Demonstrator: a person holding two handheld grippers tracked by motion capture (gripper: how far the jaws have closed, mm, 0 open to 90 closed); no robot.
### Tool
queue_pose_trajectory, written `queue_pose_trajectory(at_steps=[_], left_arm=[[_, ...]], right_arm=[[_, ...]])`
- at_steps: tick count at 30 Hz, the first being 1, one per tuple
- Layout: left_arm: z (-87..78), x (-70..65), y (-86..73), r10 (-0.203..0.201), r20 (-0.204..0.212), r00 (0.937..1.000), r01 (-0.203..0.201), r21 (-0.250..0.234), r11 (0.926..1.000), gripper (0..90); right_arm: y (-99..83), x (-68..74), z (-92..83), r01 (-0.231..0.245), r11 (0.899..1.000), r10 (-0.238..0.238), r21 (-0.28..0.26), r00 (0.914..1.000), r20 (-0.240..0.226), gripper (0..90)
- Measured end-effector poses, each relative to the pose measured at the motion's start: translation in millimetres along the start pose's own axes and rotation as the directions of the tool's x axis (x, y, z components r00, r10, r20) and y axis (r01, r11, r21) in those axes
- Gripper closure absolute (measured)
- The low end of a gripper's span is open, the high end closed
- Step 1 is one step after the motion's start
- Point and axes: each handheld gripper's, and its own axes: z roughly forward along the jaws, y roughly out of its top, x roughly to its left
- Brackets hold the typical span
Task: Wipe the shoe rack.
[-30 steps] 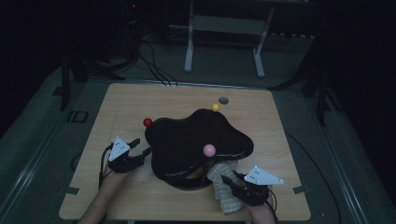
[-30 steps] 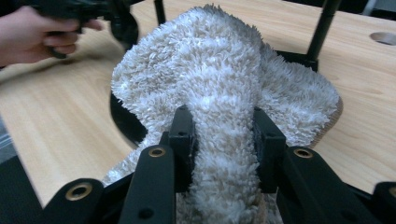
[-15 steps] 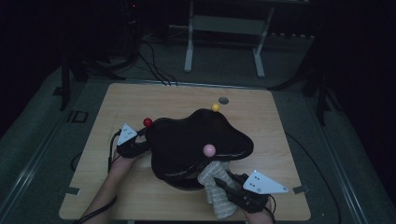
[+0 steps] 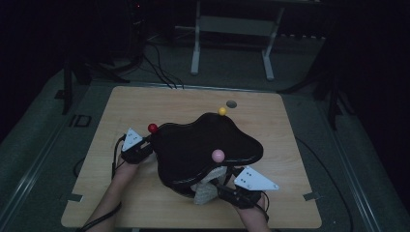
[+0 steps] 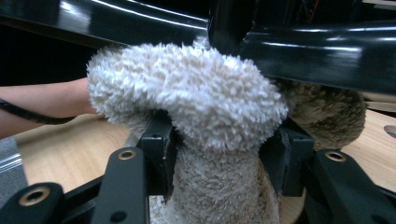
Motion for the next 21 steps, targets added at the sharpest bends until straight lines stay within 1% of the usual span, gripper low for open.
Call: queue_pose_trajectory(at_steps=[3,4,5,6,7,8,10,12,13,14,15,16,17,19,20,21], left_arm=[[-3.5,0.1,-1.7,-0.002,0.004,1.0000,0.002,-0.004,1.0000,73.2],[-5.4,-0.1,-2.5,0.000,0.009,1.0000,0.000,-0.005,1.0000,73.2],[-6.9,-0.3,-2.9,0.005,0.009,0.9999,-0.005,-0.002,1.0000,73.2],[-10.0,-1.2,-4.2,0.006,0.010,0.9999,-0.006,-0.003,1.0000,73.2],[-10.0,-1.2,-4.2,0.006,0.010,0.9999,-0.006,-0.003,1.0000,73.2],[-11.8,-1.4,-5.0,0.002,0.016,0.9999,-0.002,-0.004,1.0000,73.3],[-15.2,-2.2,-6.0,0.009,0.019,0.9998,-0.009,-0.002,1.0000,73.2],[-19.0,-3.2,-7.1,0.011,0.023,0.9997,-0.011,0.001,0.9999,73.2],[-21.0,-4.0,-7.9,0.012,0.026,0.9996,-0.012,0.001,0.9999,73.2],[-23.3,-4.9,-9.0,0.022,0.029,0.9994,-0.022,0.001,0.9998,73.2],[-24.4,-5.2,-9.3,0.021,0.032,0.9993,-0.021,0.001,0.9998,73.2],[-26.1,-5.4,-9.6,0.021,0.039,0.9990,-0.022,0.003,0.9998,73.2],[-29.9,-7.0,-10.7,0.030,0.047,0.9984,-0.030,0.007,0.9995,73.2],[-31.6,-7.8,-11.8,0.025,0.055,0.9981,-0.026,0.003,0.9997,73.2],[-33.9,-8.6,-13.3,0.024,0.069,0.9973,-0.024,-0.001,0.9997,73.2],[-35.1,-9.5,-14.1,0.026,0.073,0.9970,-0.026,-0.003,0.9997,73.2]], right_arm=[[-0.4,-2.4,0.4,-0.003,1.000,0.003,0.002,0.9999,0.010,53.1],[-1.0,-5.2,-0.4,0.000,1.000,0.000,0.002,0.9999,0.016,57.2],[-1.0,-5.2,-0.4,0.000,1.000,0.000,0.002,0.9999,0.016,57.2],[-0.6,-7.5,-1.1,0.009,1.000,-0.009,0.008,0.9999,0.011,60.0],[-0.6,-7.5,-1.1,0.009,1.000,-0.009,0.008,0.9999,0.011,60.0],[0.7,-10.5,-2.0,0.011,1.000,-0.011,0.018,0.9999,0.007,61.7],[1.1,-11.9,-2.4,0.014,1.000,-0.014,0.021,0.9999,0.007,62.1],[0.8,-16.2,-2.6,0.005,1.000,-0.005,0.019,1.0000,0.008,62.4],[0.6,-18.4,-2.8,0.003,1.000,-0.003,0.019,0.9999,0.012,62.4],[0.2,-20.3,-3.0,0.001,1.000,-0.001,0.016,0.9998,0.021,62.4],[-0.6,-22.9,-3.0,0.000,1.000,0.000,0.012,0.9995,0.030,62.4],[-0.9,-24.7,-3.0,-0.003,1.000,0.002,0.009,0.9995,0.031,62.5],[-1.3,-29.1,-3.3,-0.008,1.000,0.008,0.008,0.9992,0.039,62.7],[-1.4,-31.3,-3.4,-0.010,1.000,0.010,0.008,0.9990,0.043,62.8],[-1.2,-36.8,-4.1,-0.010,1.000,0.009,0.012,0.9987,0.051,62.9],[-1.2,-39.0,-4.1,-0.010,1.000,0.009,0.011,0.9986,0.052,62.9]])
